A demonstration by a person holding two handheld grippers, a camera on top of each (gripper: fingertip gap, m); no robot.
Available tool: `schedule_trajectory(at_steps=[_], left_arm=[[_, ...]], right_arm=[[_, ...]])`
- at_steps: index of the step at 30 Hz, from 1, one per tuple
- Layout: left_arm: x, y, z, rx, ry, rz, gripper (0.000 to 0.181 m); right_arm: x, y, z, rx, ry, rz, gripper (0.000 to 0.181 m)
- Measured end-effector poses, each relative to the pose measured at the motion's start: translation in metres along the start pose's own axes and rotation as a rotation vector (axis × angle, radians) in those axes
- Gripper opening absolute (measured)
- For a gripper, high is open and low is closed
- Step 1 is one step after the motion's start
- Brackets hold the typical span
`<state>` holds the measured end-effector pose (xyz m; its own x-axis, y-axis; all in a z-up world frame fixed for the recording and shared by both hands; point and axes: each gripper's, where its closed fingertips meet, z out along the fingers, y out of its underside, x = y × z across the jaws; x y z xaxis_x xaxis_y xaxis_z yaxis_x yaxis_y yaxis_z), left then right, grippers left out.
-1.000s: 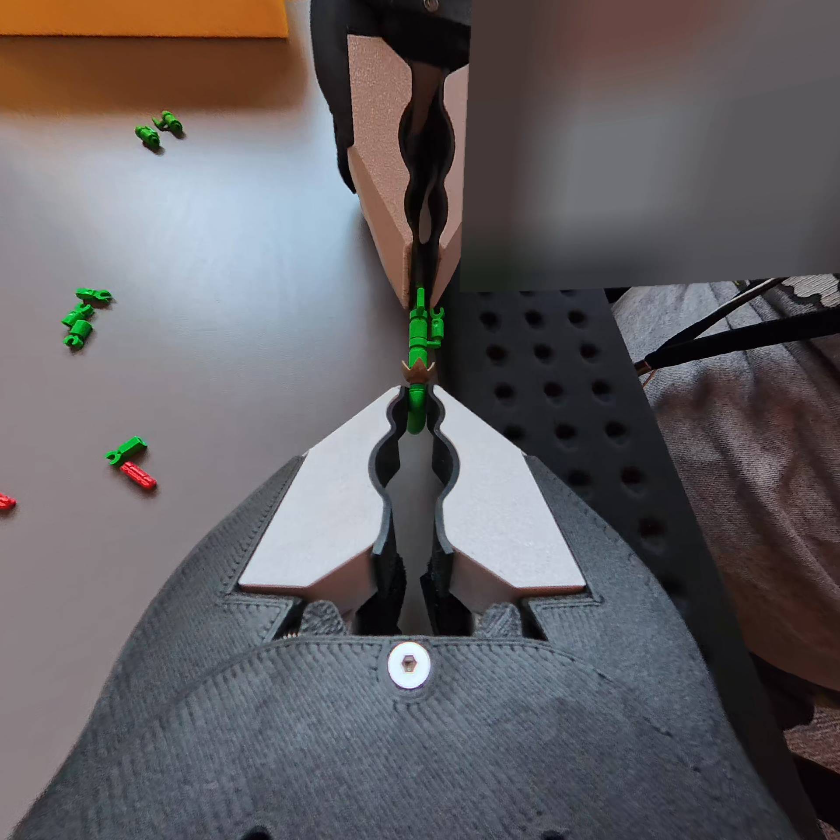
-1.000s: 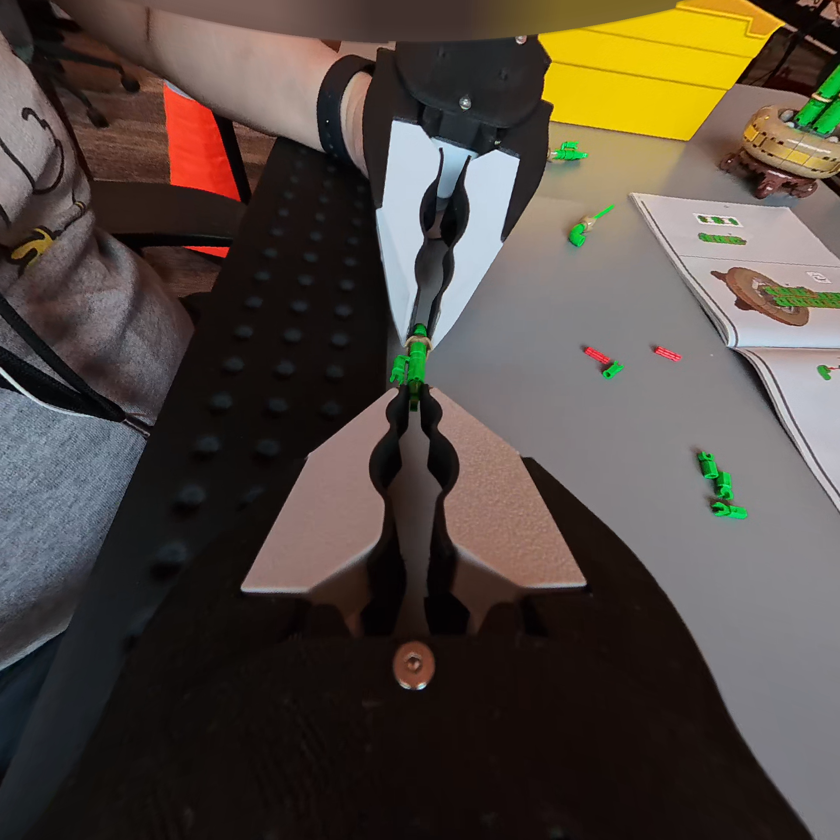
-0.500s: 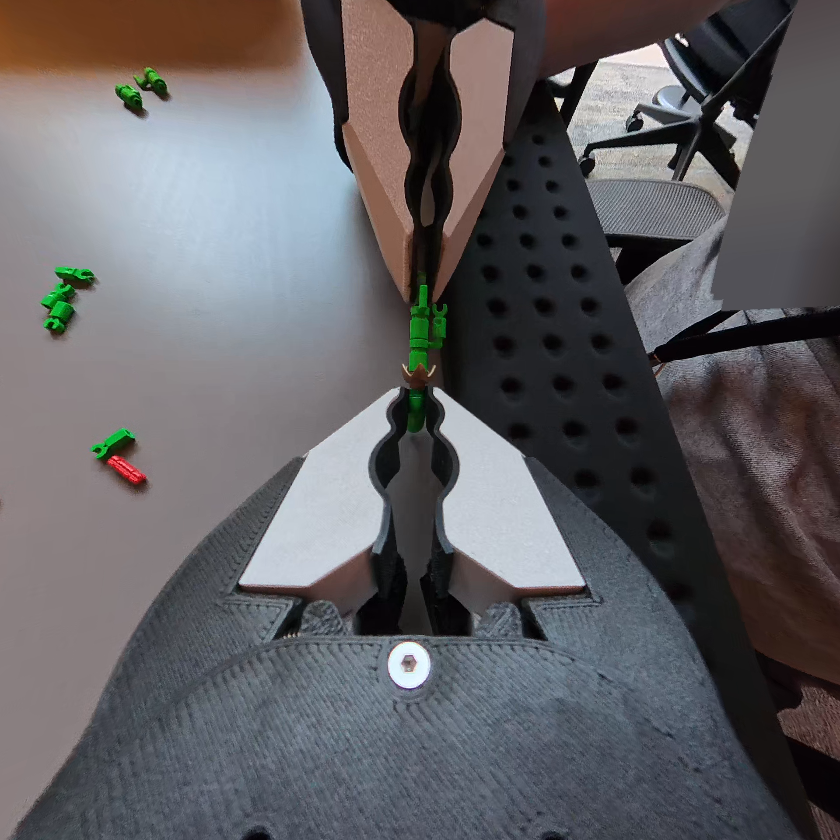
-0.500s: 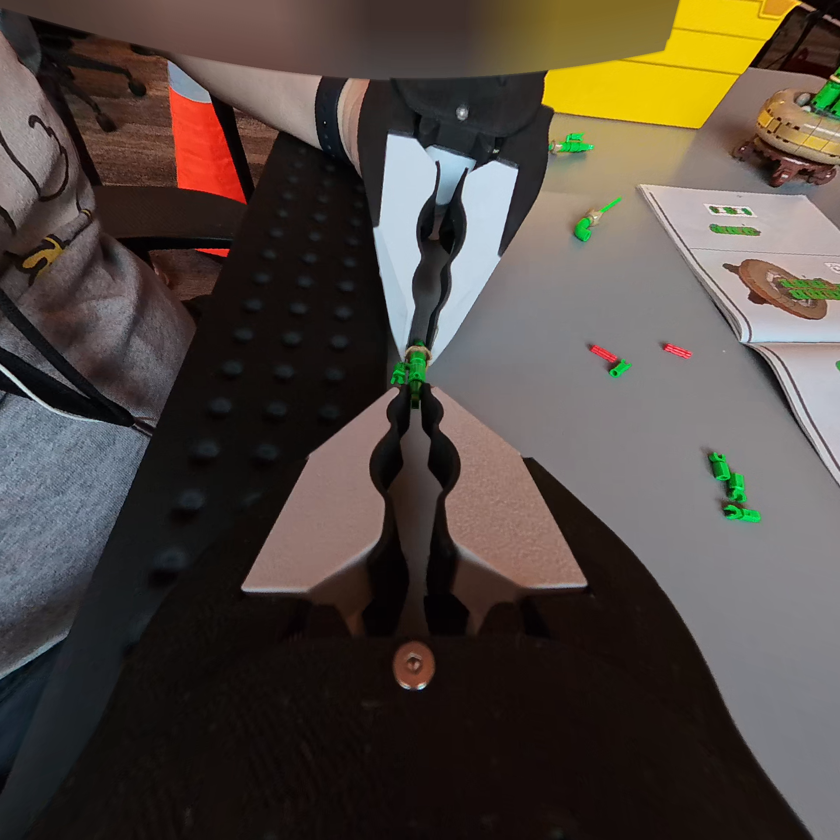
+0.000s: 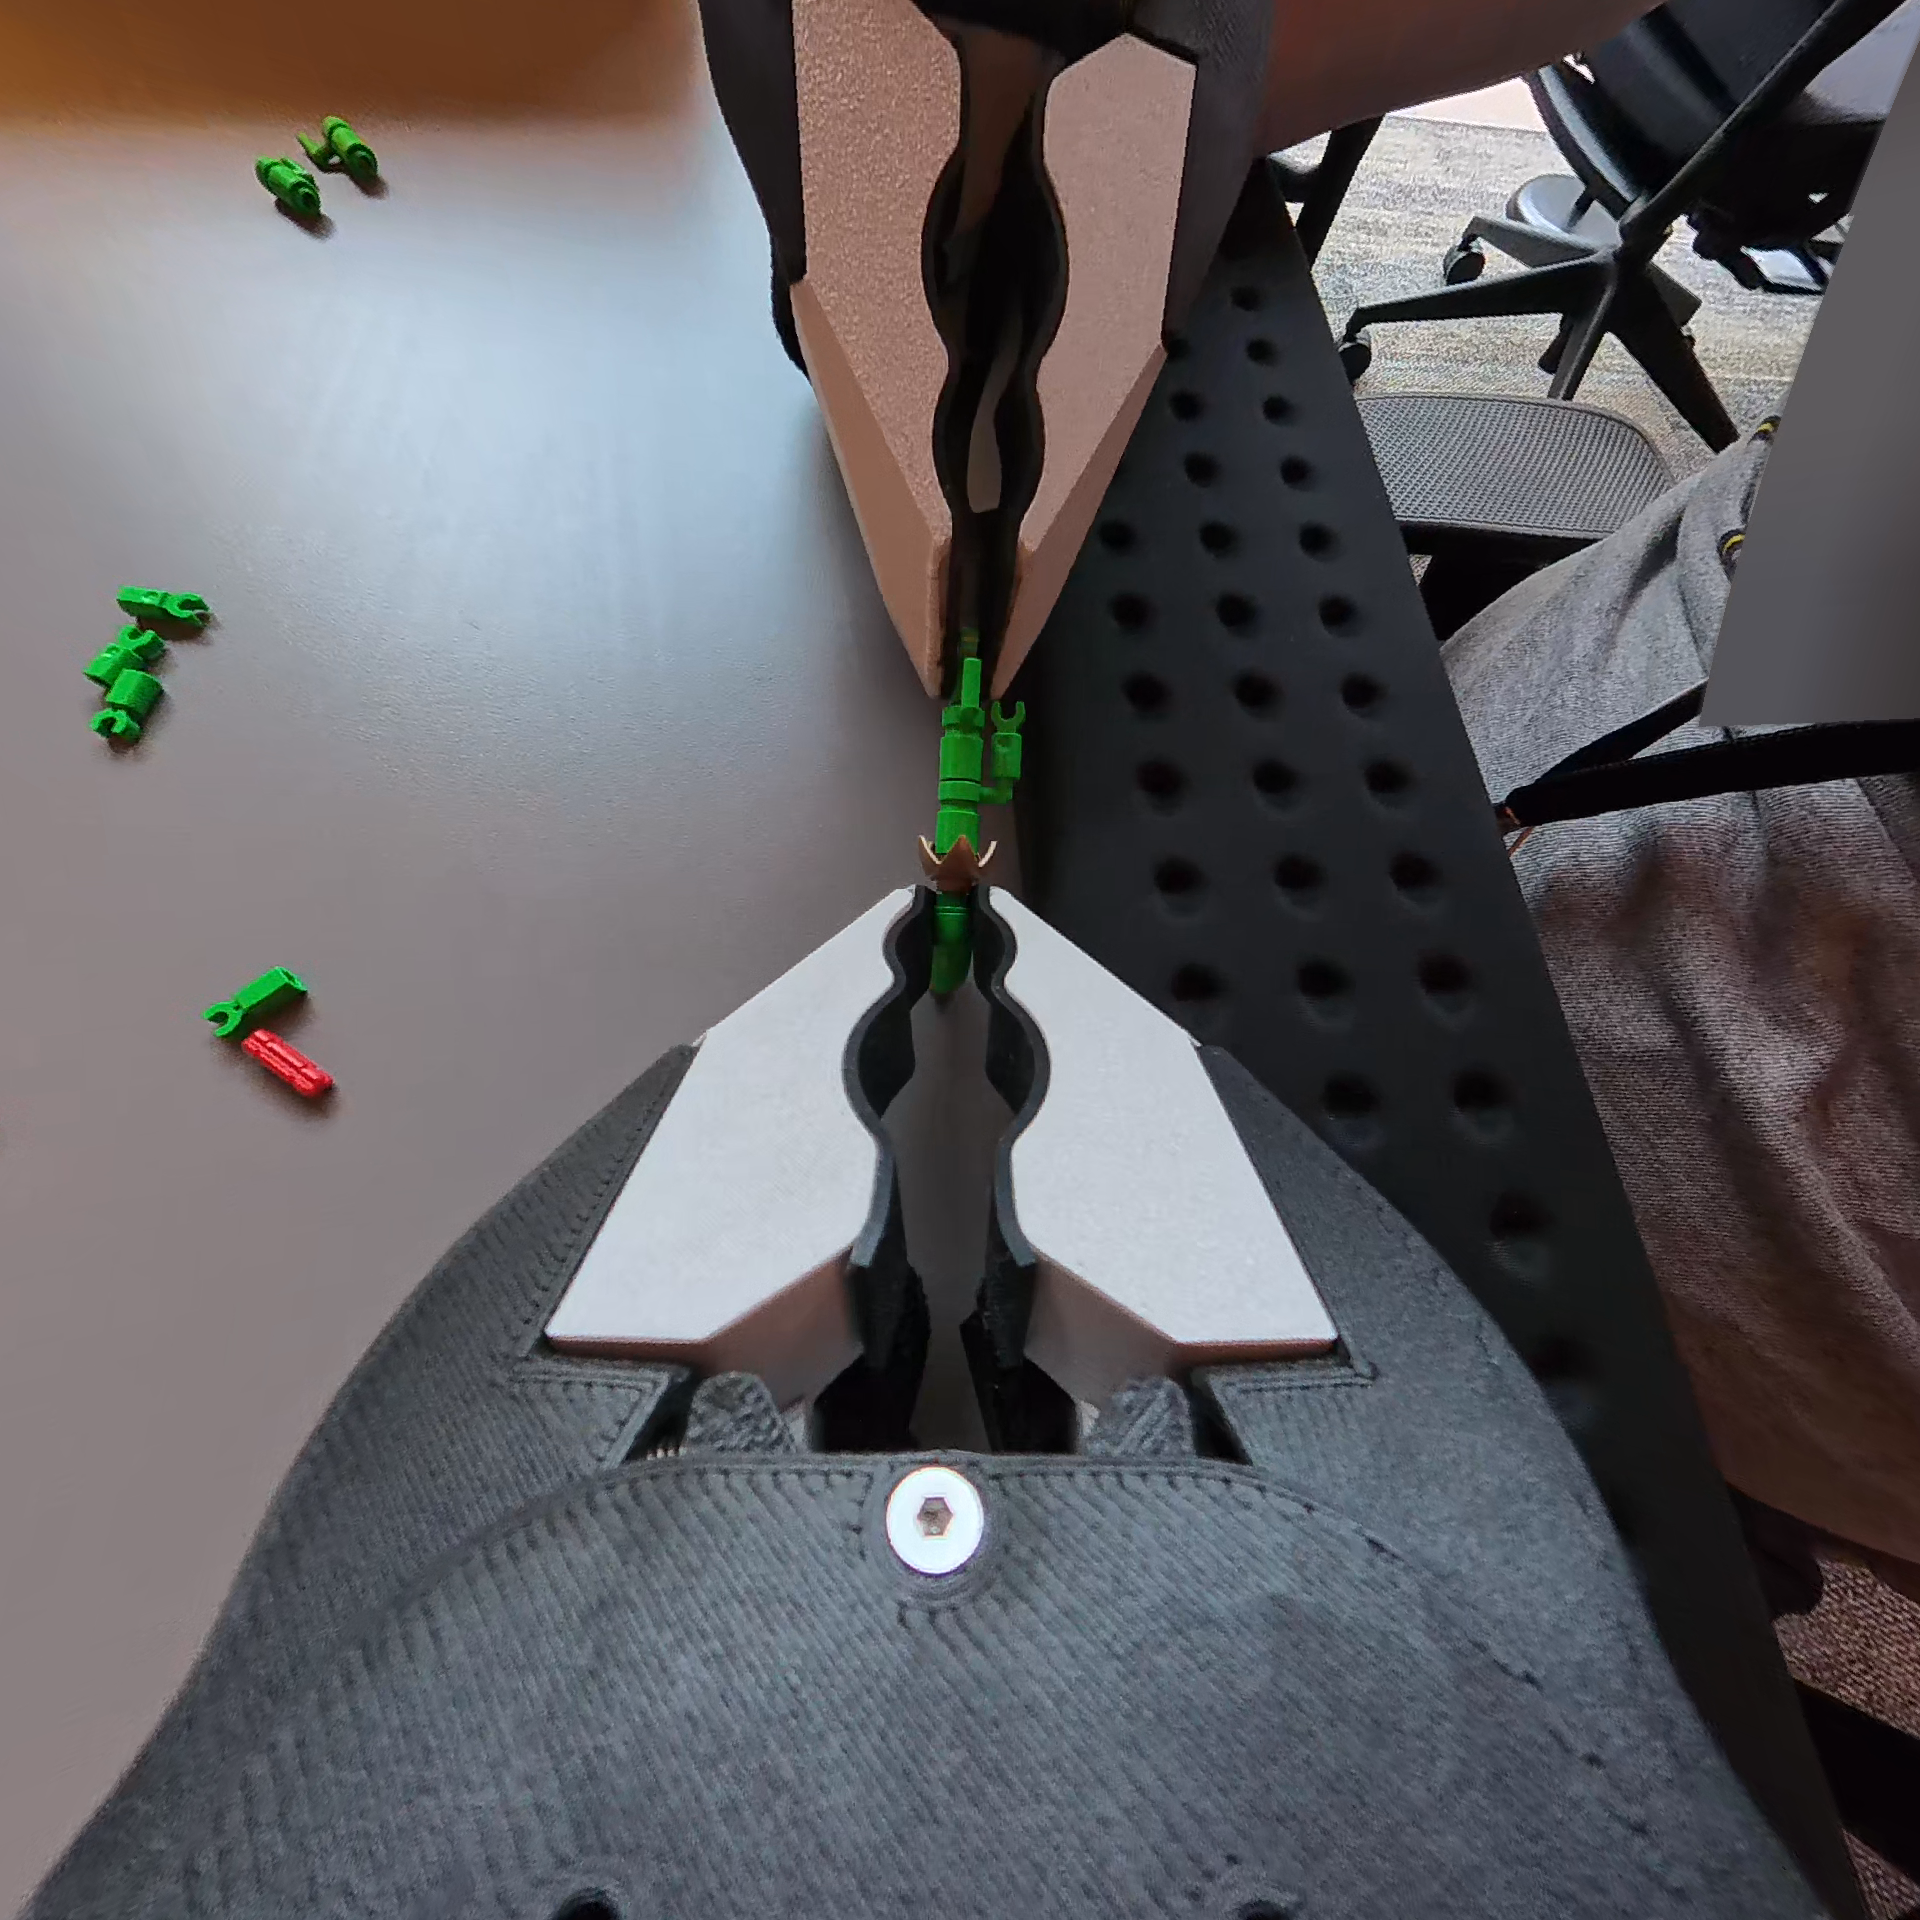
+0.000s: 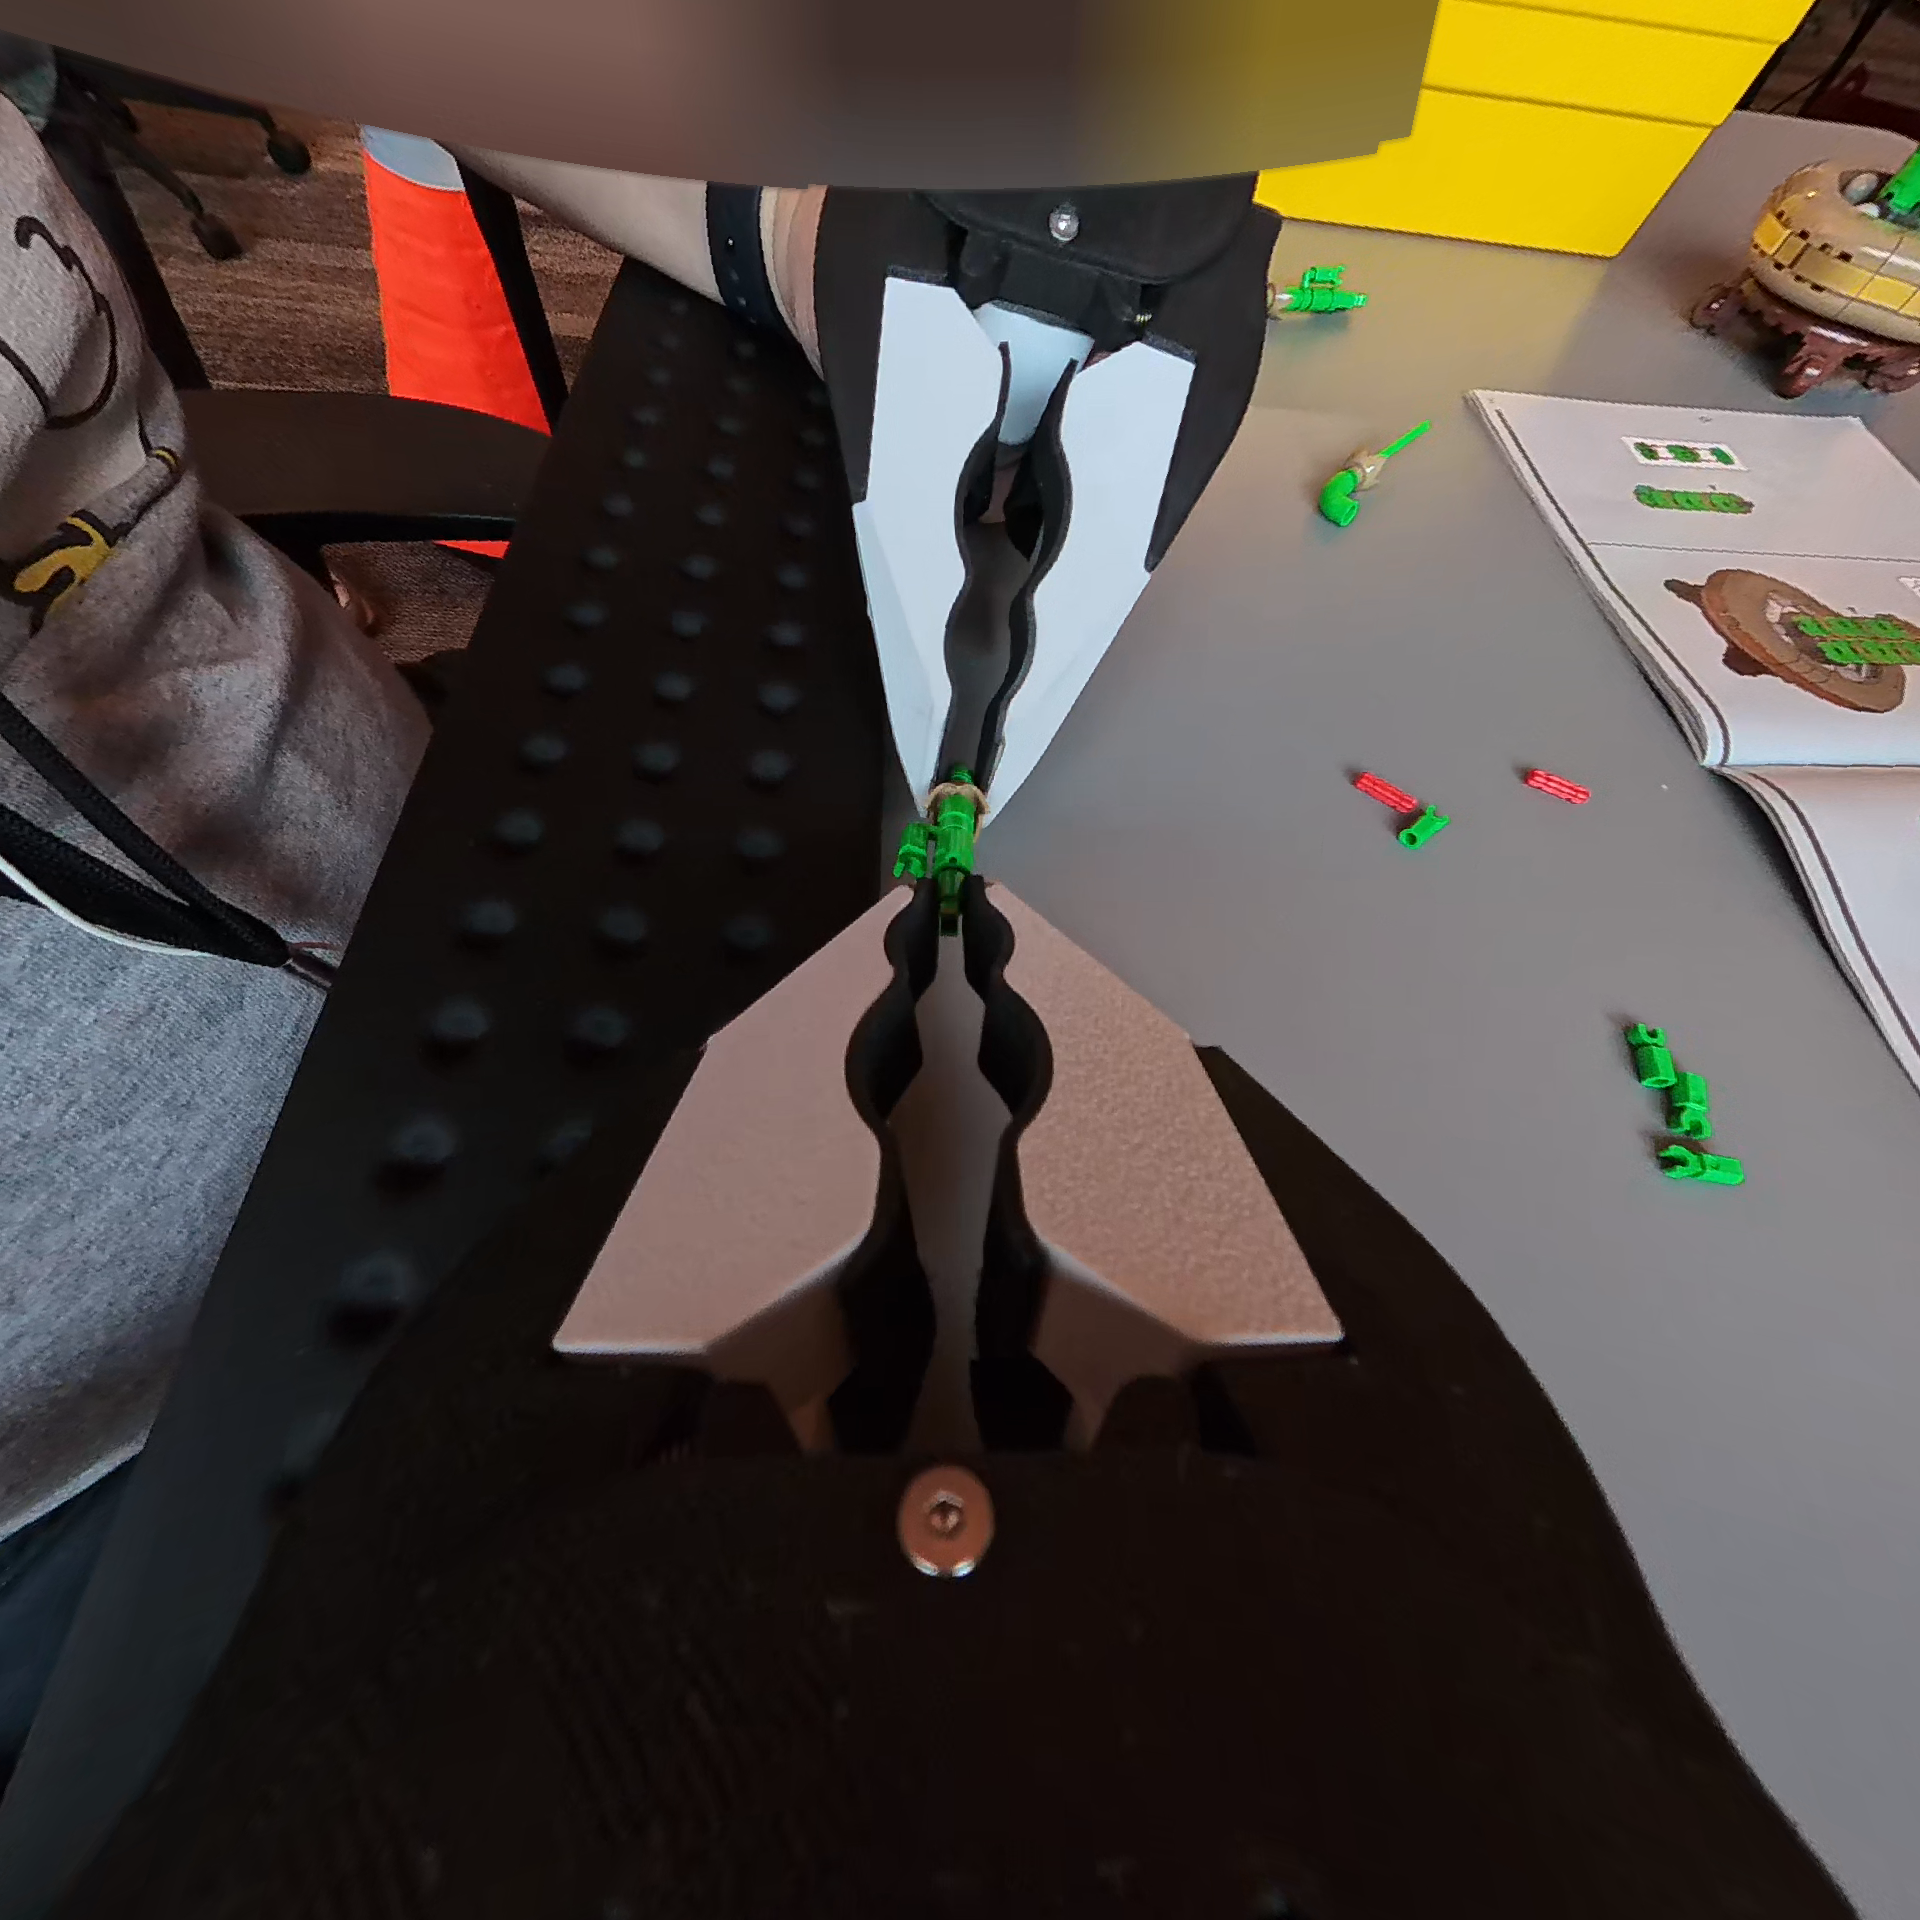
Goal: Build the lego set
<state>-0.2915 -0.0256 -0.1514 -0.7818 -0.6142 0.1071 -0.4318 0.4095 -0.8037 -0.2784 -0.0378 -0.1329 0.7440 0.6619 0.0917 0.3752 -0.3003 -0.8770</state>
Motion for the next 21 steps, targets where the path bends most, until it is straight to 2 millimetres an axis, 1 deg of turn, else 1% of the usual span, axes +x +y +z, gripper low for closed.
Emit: schedule_trajectory(at_steps=[21], left_arm=[[-0.0013, -0.0002, 0.0000, -0.002, -0.006, -0.005, 0.004]], right_arm=[[0.0000, 0.0031, 0.0023, -0.026, 0.000, 0.002, 0.004]])
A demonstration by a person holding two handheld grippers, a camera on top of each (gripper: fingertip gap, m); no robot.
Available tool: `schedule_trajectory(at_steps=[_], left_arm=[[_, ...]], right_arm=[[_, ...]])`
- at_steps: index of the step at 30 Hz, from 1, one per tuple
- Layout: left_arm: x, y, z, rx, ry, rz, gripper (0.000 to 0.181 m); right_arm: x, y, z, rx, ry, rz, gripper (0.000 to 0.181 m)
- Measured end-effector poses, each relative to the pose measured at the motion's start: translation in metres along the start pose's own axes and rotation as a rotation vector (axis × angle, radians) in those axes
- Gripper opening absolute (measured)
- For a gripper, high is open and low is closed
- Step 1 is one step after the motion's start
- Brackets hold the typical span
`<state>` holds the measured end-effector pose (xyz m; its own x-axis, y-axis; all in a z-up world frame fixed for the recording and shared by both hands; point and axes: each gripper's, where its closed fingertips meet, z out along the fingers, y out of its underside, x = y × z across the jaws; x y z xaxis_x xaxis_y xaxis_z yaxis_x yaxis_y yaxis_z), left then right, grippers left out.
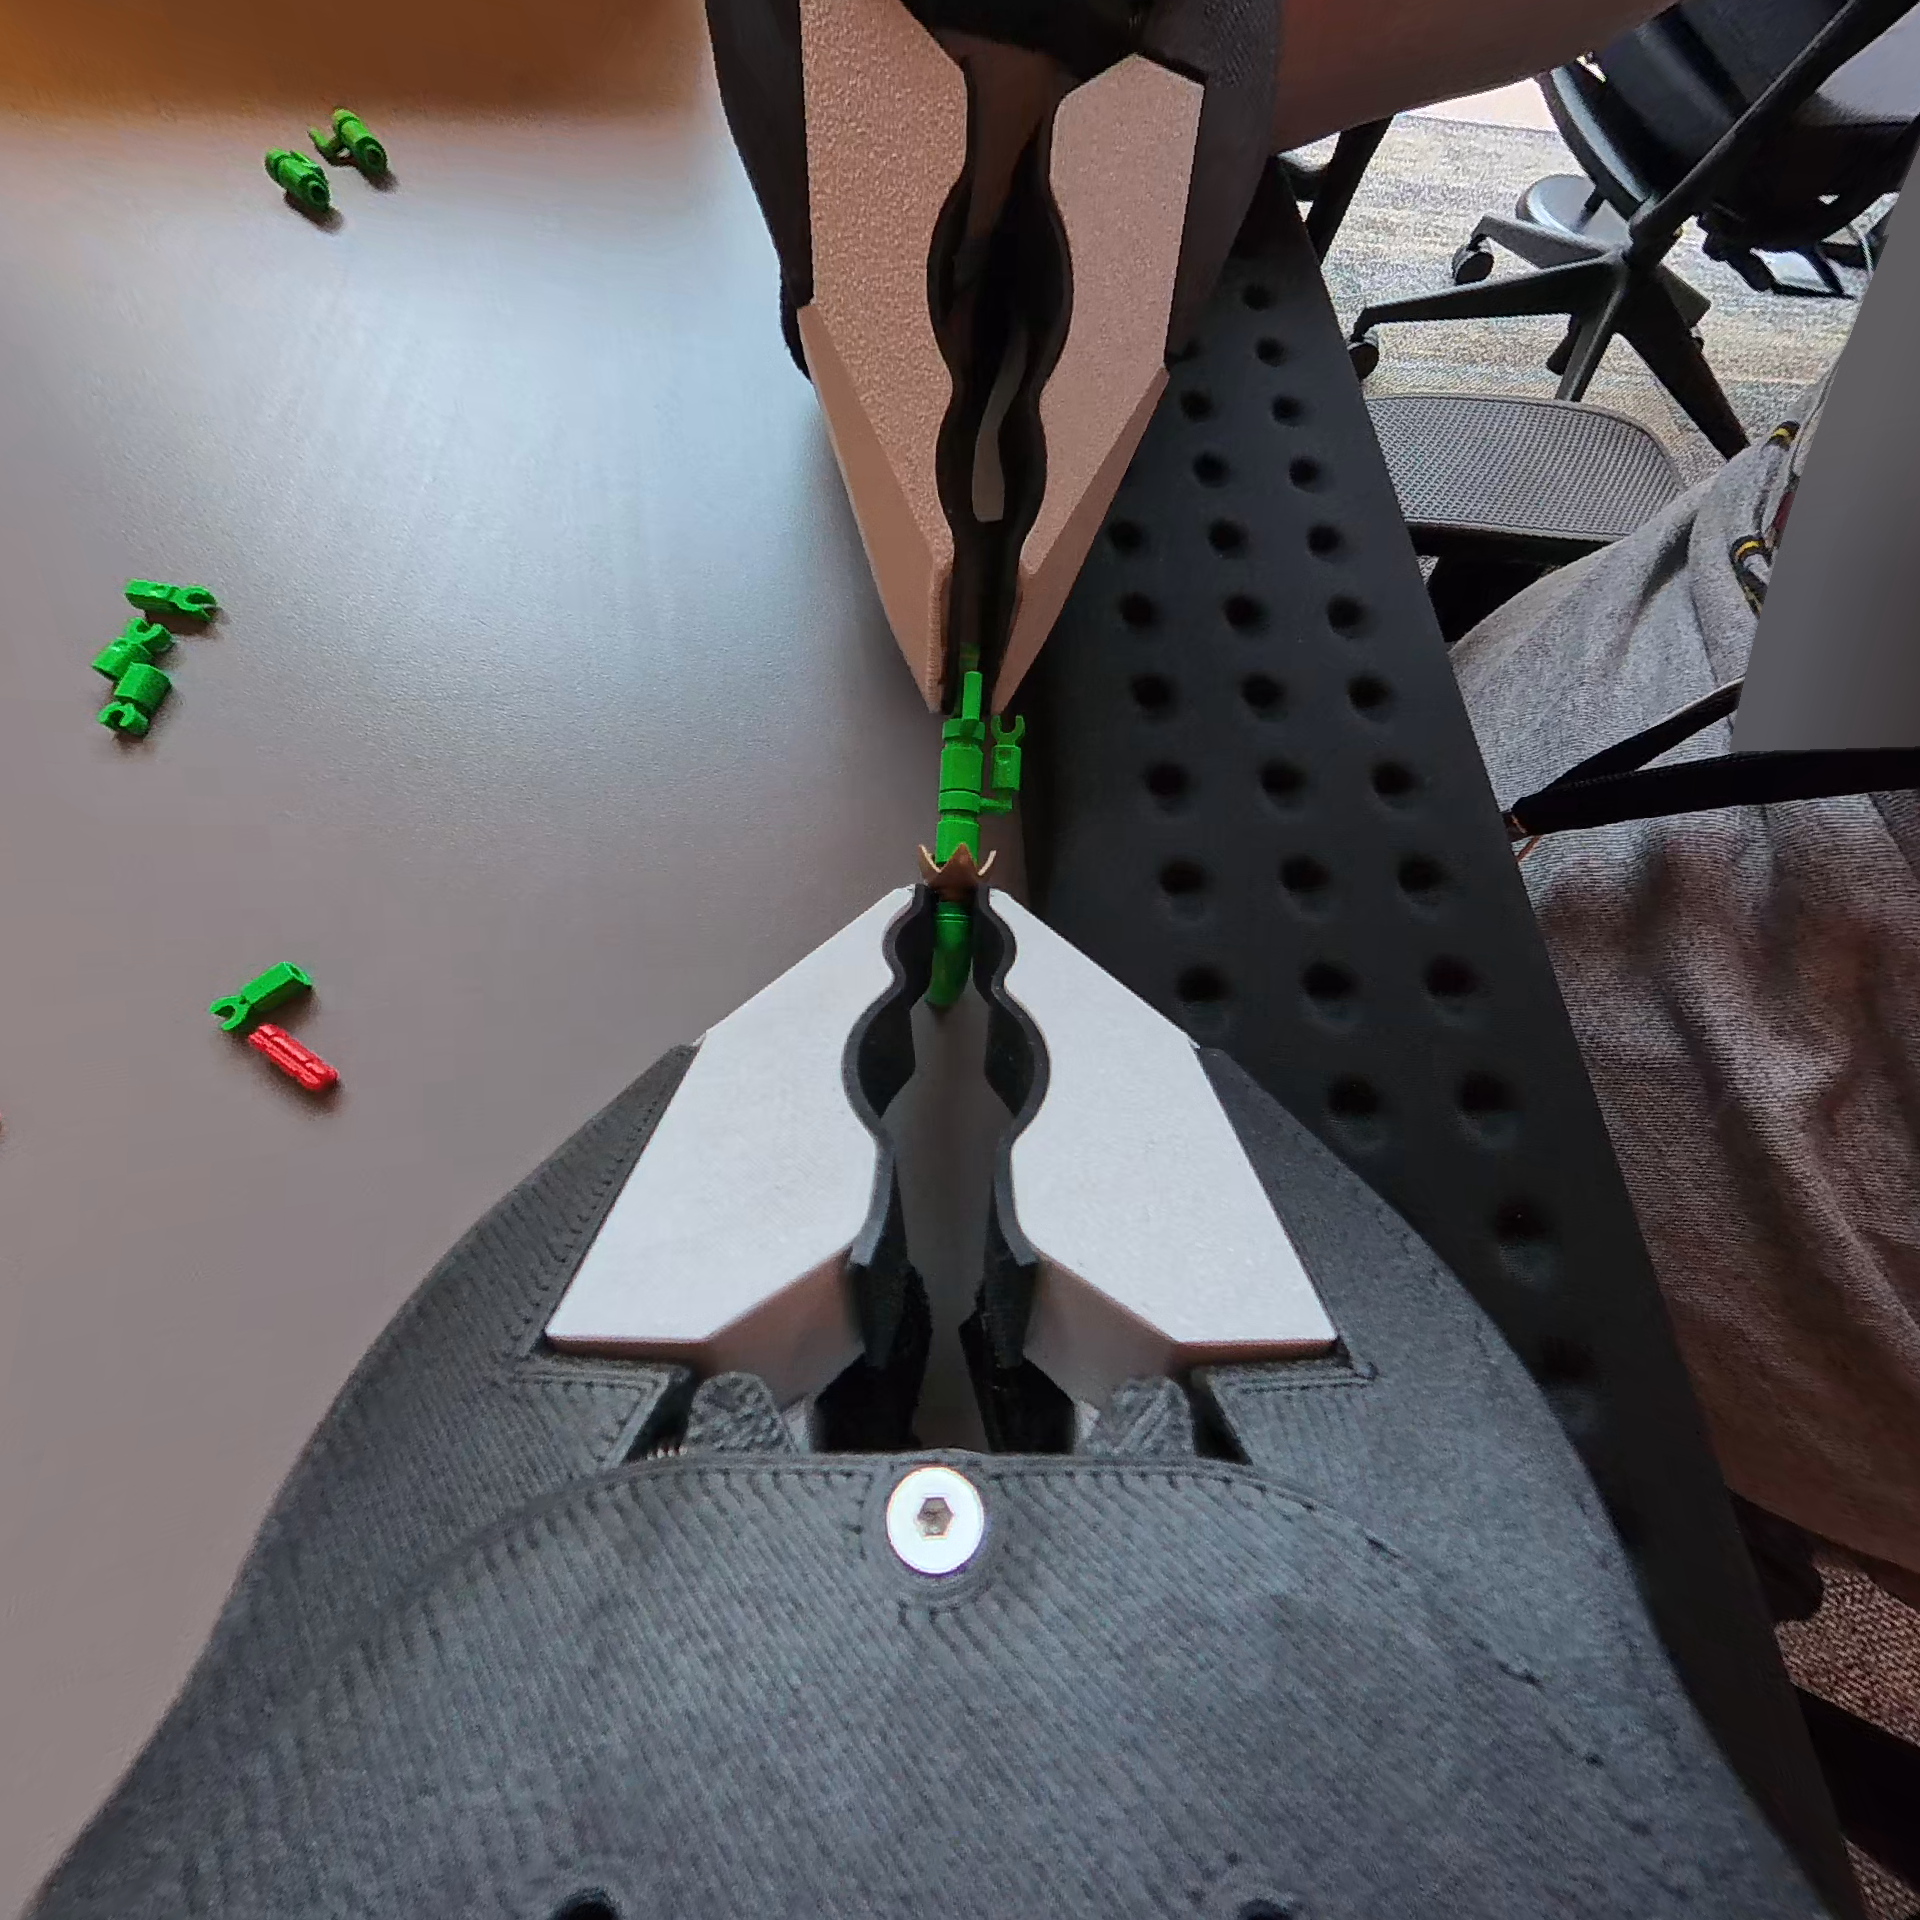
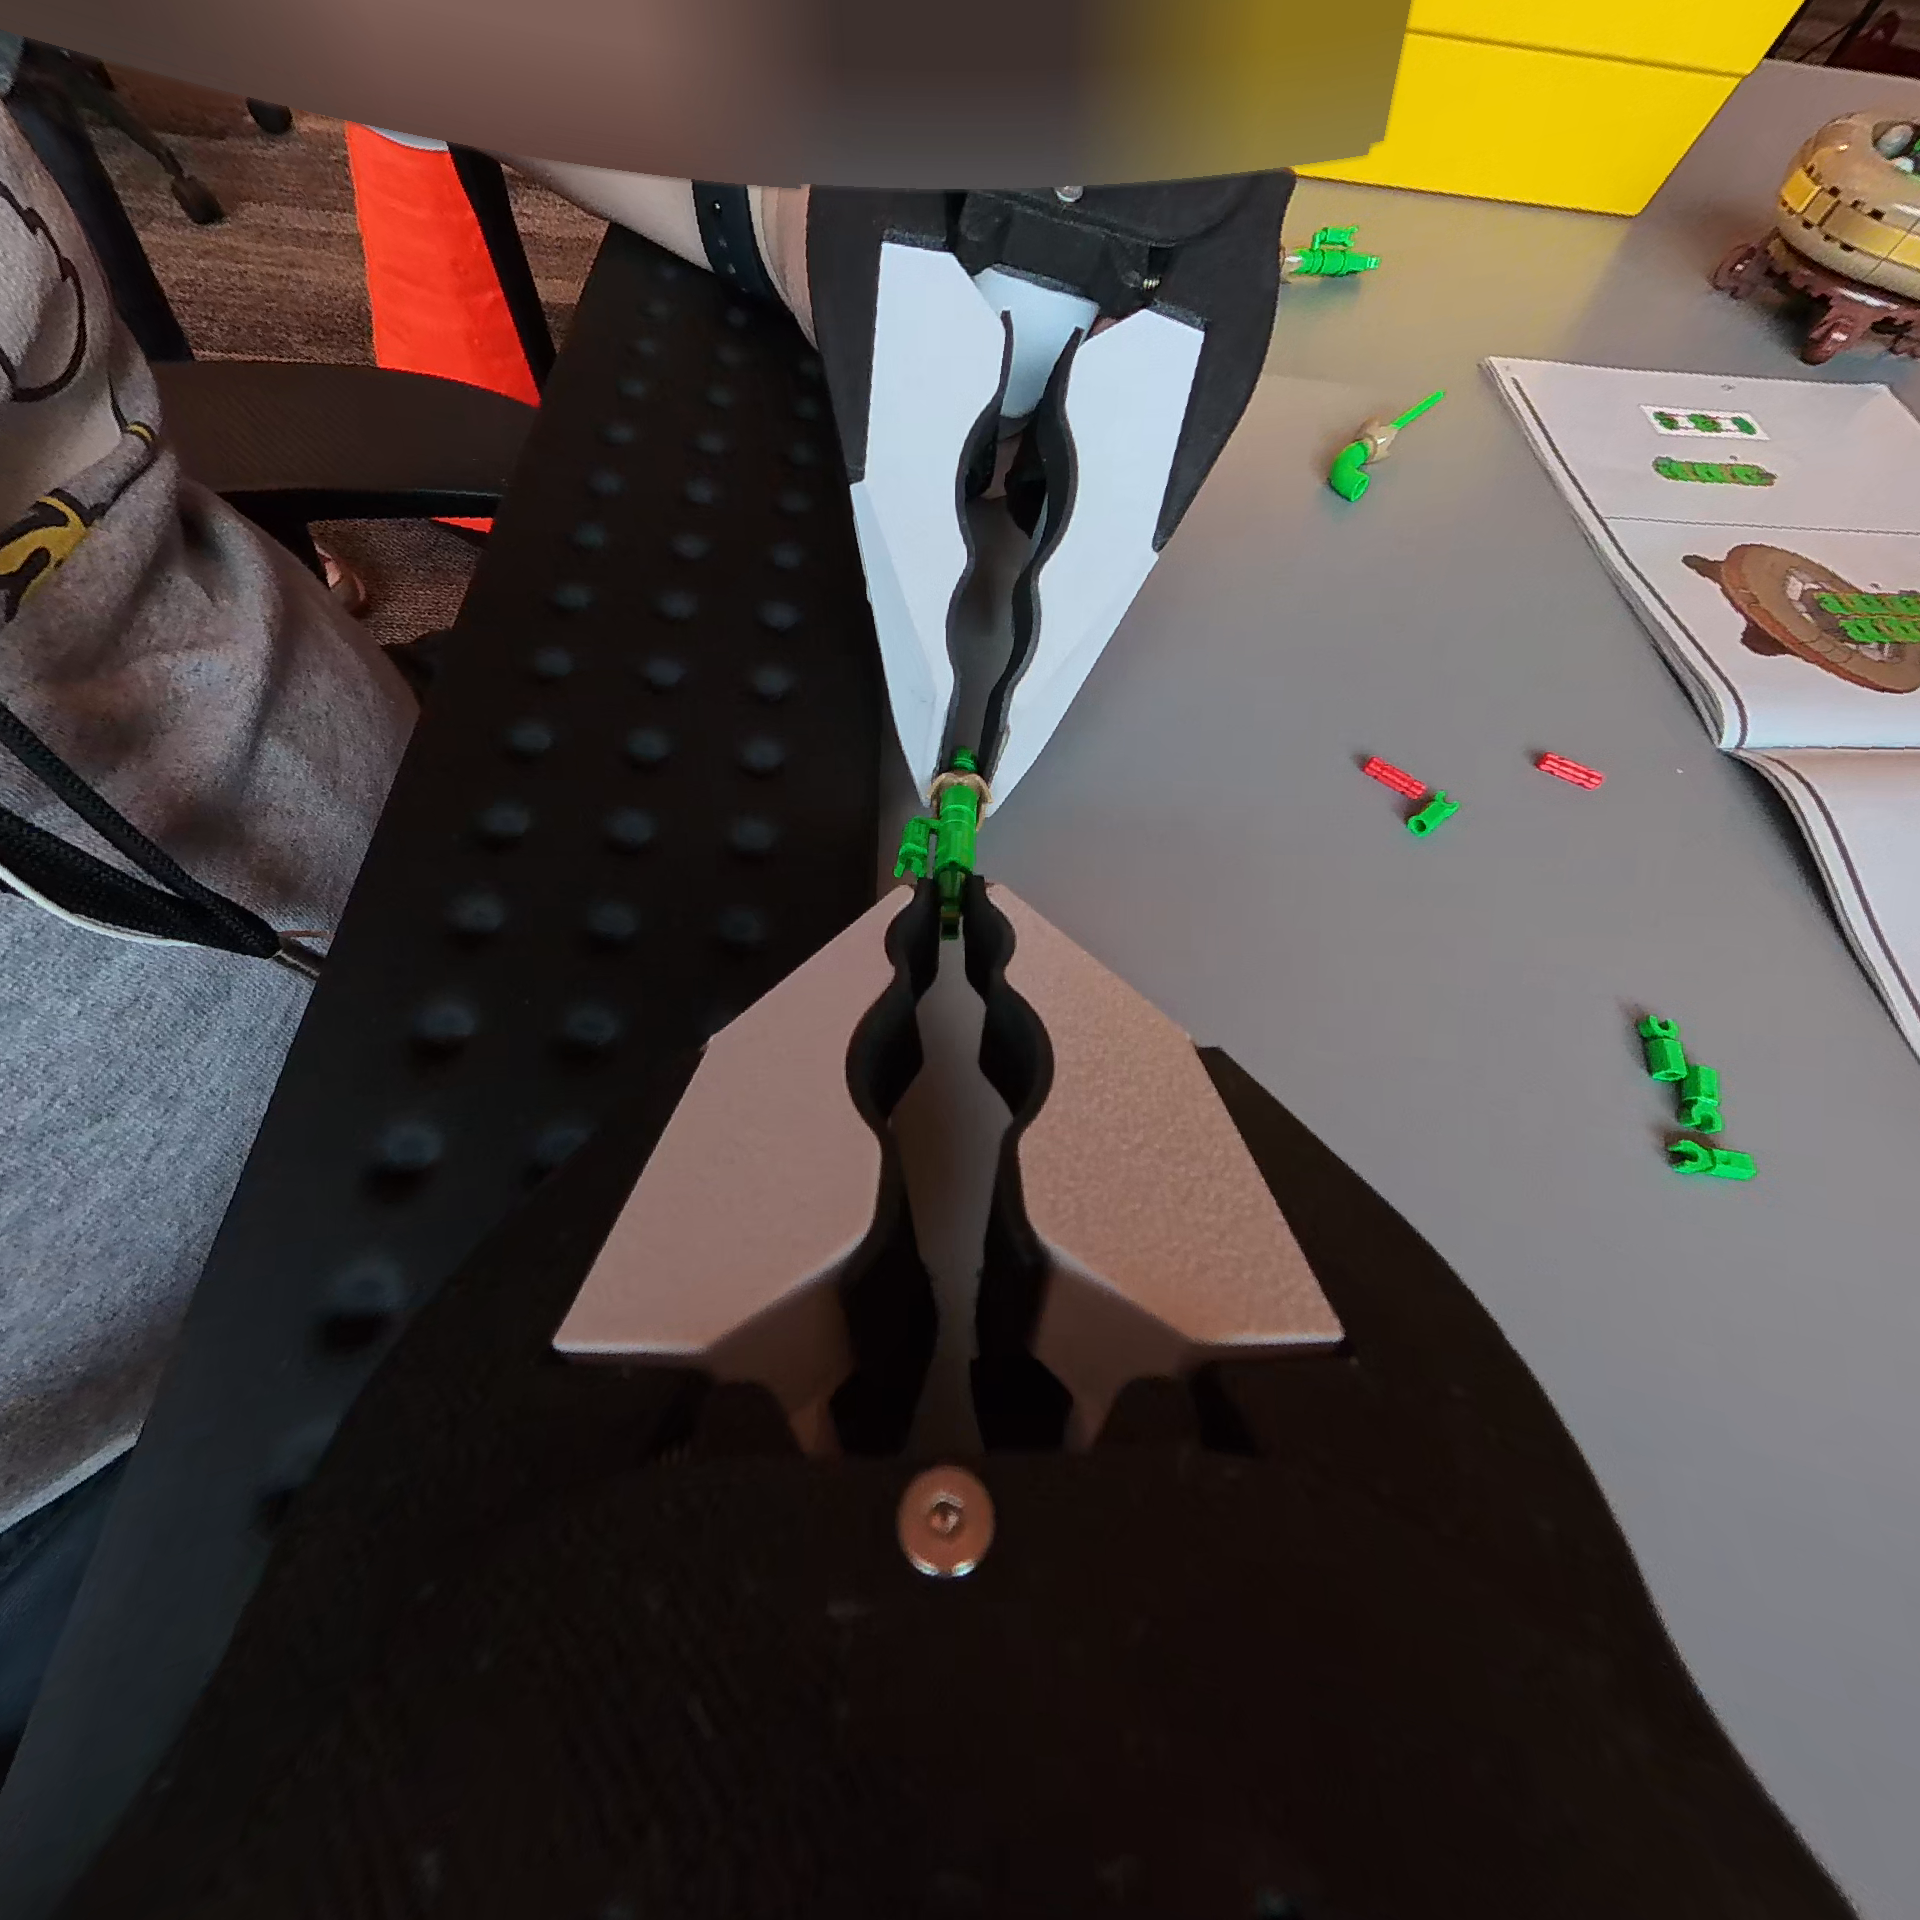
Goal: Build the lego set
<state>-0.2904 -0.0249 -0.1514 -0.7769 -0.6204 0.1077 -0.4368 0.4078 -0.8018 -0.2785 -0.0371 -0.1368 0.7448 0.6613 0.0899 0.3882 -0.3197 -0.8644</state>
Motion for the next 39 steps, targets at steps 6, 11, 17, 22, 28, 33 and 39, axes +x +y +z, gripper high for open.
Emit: schedule_trajectory(at_steps=[6, 11, 17, 22, 28, 33, 39], left_arm=[[0.000, 0.000, 0.000, 0.000, 0.000, -0.002, 0.004], [0.000, 0.000, 0.001, 0.001, 0.006, -0.007, 0.004], [0.002, 0.002, -0.003, 0.011, 0.051, -0.044, 0.007], [-0.004, 0.007, -0.005, -0.009, -0.049, 0.036, 0.008], [-0.001, 0.011, -0.002, -0.039, 0.033, -0.066, 0.006], [-0.002, 0.011, -0.002, -0.037, 0.081, -0.151, 0.006], [-0.002, 0.007, -0.005, -0.004, 0.130, -0.224, 0.006]], right_arm=[[0.000, 0.000, 0.000, -0.003, -0.001, 0.002, 0.004], [0.000, 0.000, 0.000, -0.001, -0.001, 0.004, 0.004], [0.001, 0.000, -0.001, 0.001, -0.003, 0.019, 0.004], [0.007, -0.008, -0.010, 0.083, -0.002, 0.081, 0.005], [0.008, -0.006, -0.009, 0.071, -0.036, 0.140, 0.005], [0.011, -0.004, -0.008, 0.064, -0.061, 0.211, 0.005], [0.014, -0.005, -0.009, 0.083, -0.097, 0.297, 0.004]])
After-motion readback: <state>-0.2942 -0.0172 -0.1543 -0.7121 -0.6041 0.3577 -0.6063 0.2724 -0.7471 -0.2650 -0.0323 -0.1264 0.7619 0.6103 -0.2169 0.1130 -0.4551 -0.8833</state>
